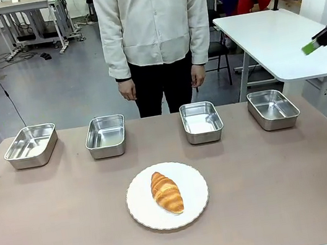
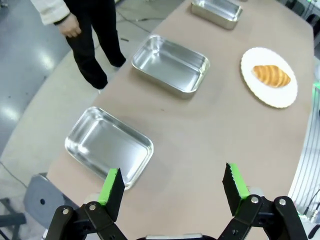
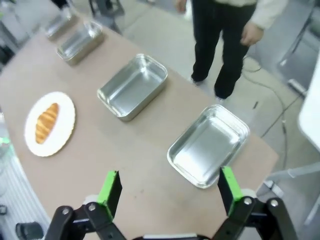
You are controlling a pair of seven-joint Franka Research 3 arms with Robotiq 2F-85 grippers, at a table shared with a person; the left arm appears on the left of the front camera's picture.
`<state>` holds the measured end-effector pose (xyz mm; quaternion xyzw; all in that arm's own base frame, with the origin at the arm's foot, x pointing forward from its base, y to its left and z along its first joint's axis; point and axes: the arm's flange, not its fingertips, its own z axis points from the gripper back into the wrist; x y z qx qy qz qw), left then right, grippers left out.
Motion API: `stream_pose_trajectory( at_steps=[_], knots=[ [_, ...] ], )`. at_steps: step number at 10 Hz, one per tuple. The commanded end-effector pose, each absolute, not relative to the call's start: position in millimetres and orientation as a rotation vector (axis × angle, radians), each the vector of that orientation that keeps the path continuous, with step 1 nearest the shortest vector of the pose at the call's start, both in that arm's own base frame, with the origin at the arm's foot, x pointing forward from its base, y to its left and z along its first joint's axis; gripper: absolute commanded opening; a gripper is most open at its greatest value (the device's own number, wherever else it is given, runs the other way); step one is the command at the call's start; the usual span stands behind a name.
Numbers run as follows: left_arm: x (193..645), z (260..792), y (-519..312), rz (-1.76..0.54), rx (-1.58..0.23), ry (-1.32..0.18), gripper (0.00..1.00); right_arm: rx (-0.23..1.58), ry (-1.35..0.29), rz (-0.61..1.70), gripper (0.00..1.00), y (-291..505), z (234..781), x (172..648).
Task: Place the bread in the container.
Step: Place the Butter Roll into the Airtight Container indicated by the human.
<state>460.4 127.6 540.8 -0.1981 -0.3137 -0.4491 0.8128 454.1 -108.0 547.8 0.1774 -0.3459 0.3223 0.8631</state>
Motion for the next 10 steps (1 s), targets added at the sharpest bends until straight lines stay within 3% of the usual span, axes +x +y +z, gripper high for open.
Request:
stream_pose_trajectory(
  at_steps=[1, 10],
  knots=[
    [471, 545, 143, -1.000, -0.475, -0.743, 1.00, 0.431, -0.778, 0.661, 1.00, -139, 546, 470],
    [468, 565, 180, -0.910, -0.456, -0.914, 1.00, 0.498, -0.873, 0.560, 1.00, -201, 551, 464]
  ],
)
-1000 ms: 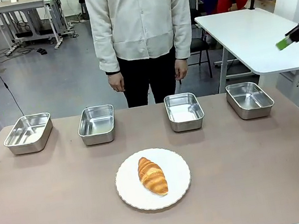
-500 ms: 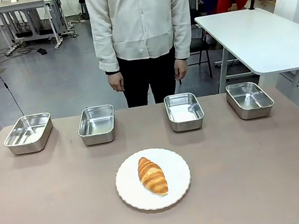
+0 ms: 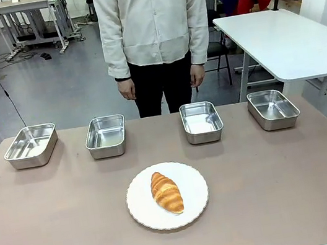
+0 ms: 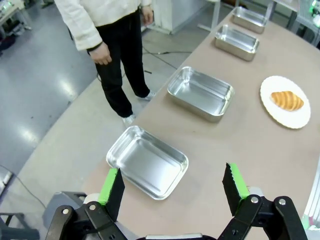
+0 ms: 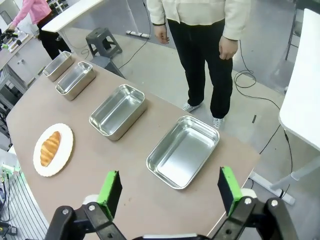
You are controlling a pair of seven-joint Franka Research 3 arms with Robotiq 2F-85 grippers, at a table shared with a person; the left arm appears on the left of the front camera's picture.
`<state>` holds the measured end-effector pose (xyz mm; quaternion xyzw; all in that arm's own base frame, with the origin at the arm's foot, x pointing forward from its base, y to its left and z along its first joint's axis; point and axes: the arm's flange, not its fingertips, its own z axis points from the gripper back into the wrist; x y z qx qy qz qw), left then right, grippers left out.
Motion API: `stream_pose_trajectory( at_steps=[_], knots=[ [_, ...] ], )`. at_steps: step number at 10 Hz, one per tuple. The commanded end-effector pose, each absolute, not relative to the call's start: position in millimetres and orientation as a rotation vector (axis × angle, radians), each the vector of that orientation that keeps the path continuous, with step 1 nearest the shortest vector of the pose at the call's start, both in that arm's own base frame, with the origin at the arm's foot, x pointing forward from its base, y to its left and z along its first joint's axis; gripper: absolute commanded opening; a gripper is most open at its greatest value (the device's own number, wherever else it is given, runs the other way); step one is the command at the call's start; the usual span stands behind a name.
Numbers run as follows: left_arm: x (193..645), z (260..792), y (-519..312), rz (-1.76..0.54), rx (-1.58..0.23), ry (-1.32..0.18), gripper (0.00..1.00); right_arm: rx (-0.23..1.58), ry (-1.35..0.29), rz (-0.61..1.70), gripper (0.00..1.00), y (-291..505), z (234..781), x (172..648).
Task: Place the bread in the container.
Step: Place the Butter Roll into the Airtight Container indicated by the human.
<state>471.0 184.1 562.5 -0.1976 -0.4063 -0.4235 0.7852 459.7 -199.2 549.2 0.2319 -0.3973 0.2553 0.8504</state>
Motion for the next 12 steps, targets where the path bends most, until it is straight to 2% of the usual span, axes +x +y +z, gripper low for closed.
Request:
stream_pose_trajectory(
  at_steps=[1, 12],
  knots=[
    [466, 566, 176, -0.892, -0.454, -0.914, 1.00, 0.498, -0.876, 0.554, 1.00, -201, 551, 464],
    [461, 570, 171, -0.814, -0.431, -0.891, 1.00, 0.484, -0.848, 0.526, 1.00, -199, 552, 460]
  ],
)
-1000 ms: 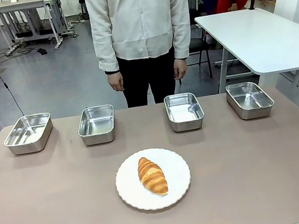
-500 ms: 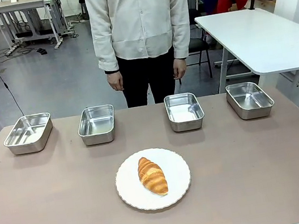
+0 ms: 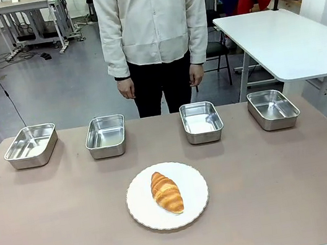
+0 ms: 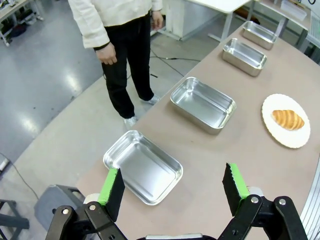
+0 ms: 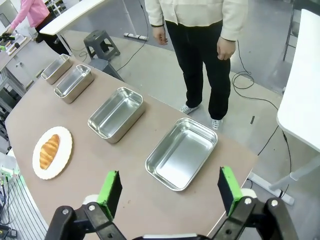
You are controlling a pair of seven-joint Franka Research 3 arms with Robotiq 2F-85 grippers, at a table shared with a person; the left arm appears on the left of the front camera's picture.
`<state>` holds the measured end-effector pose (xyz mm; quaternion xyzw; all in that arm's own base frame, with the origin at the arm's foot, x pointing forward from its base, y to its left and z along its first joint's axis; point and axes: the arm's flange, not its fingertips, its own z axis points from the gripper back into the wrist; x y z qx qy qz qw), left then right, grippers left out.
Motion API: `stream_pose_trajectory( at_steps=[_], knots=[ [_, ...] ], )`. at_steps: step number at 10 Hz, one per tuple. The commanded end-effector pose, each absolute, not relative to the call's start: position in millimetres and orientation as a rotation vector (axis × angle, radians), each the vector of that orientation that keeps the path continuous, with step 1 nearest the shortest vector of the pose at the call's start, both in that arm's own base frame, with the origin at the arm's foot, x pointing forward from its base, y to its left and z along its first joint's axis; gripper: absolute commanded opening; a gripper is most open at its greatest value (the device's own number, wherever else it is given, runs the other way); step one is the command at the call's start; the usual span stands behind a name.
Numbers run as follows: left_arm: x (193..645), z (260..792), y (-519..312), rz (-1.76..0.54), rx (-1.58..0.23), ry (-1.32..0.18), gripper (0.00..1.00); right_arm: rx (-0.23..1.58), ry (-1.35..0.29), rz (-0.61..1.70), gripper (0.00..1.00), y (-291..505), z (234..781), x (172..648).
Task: Place the bread in the container.
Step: Place the Butter Roll into the Airtight Container indicated by the human.
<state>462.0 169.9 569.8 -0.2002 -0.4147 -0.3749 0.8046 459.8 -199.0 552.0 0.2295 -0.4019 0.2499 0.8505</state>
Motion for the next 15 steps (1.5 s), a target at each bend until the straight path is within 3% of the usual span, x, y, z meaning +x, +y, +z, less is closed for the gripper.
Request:
stream_pose_trajectory(
  at_steps=[1, 15],
  knots=[
    [460.8, 570.0, 170.6, -0.814, -0.431, -0.891, 1.00, 0.484, -0.848, 0.526, 1.00, -198.8, 552.1, 460.0],
    [460.8, 570.0, 170.6, -0.814, -0.431, -0.891, 1.00, 0.484, -0.848, 0.526, 1.00, -198.8, 552.1, 460.0]
  ],
)
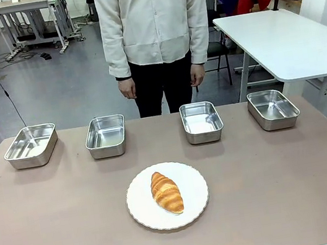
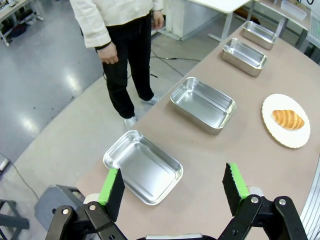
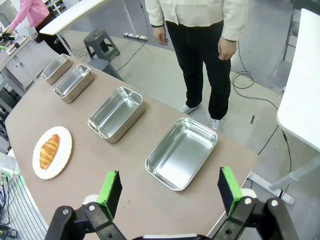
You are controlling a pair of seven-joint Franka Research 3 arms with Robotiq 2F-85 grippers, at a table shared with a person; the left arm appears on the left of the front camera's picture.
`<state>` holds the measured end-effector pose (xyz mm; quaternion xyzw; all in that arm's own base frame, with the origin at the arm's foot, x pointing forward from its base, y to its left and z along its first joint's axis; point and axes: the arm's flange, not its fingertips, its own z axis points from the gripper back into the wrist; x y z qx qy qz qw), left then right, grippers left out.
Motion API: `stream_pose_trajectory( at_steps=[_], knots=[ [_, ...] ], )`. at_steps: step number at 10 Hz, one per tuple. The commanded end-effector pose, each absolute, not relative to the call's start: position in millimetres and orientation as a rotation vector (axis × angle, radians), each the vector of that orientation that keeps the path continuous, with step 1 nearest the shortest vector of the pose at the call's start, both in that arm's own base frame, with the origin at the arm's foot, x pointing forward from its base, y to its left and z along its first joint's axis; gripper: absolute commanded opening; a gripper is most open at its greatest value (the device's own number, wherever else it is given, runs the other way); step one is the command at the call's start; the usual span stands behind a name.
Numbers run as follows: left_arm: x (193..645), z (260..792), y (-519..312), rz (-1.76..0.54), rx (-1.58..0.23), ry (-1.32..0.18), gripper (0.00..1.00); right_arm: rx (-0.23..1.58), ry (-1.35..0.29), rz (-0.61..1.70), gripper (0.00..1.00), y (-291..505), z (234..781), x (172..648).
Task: Place the bread in the container.
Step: Place the Butter Roll into the Airtight Container indicated by the human.
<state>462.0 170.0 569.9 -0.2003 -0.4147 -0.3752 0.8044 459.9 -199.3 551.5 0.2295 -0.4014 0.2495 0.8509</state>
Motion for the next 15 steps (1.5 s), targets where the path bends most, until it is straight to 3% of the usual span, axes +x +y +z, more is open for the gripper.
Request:
stream_pose_trajectory(
  at_steps=[1, 15],
  knots=[
    [460.8, 570.0, 170.6, -0.814, -0.431, -0.891, 1.00, 0.484, -0.848, 0.526, 1.00, -198.8, 552.1, 460.0],
    [460.8, 570.0, 170.6, -0.814, -0.431, -0.891, 1.00, 0.484, -0.848, 0.526, 1.00, -198.8, 552.1, 460.0]
  ],
)
